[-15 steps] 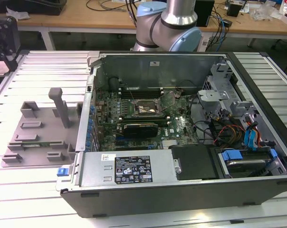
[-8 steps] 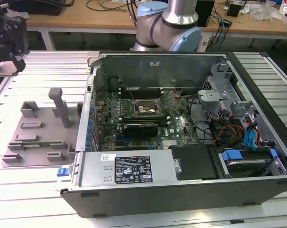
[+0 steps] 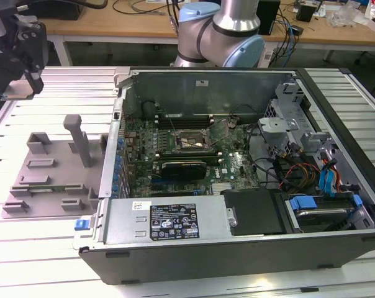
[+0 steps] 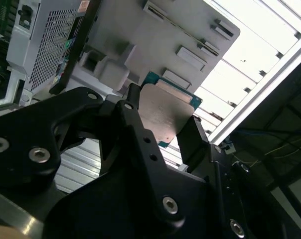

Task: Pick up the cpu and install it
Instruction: 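Pick up the cpu and move it towards the insertion slot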

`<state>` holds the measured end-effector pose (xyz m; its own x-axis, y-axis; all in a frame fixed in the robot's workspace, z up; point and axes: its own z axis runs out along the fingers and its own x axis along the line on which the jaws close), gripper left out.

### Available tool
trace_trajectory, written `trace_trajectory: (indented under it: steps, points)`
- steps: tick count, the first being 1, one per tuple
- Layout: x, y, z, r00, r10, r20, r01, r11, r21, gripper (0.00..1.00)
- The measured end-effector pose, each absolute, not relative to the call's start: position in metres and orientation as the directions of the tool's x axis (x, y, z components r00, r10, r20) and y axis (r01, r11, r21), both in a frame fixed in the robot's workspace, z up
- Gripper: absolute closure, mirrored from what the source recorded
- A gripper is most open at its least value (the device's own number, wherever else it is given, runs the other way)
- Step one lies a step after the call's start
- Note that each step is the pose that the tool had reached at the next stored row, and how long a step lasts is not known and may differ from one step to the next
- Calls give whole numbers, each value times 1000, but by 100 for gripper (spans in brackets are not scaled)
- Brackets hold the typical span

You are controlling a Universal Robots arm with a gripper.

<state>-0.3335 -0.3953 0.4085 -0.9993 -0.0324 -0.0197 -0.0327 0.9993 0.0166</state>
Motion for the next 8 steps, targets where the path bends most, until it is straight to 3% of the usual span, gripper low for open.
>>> trace_trajectory:
  steps: [8]
  points:
    - [-310,-395,408,-999,-32,-20,-33,999,17,45]
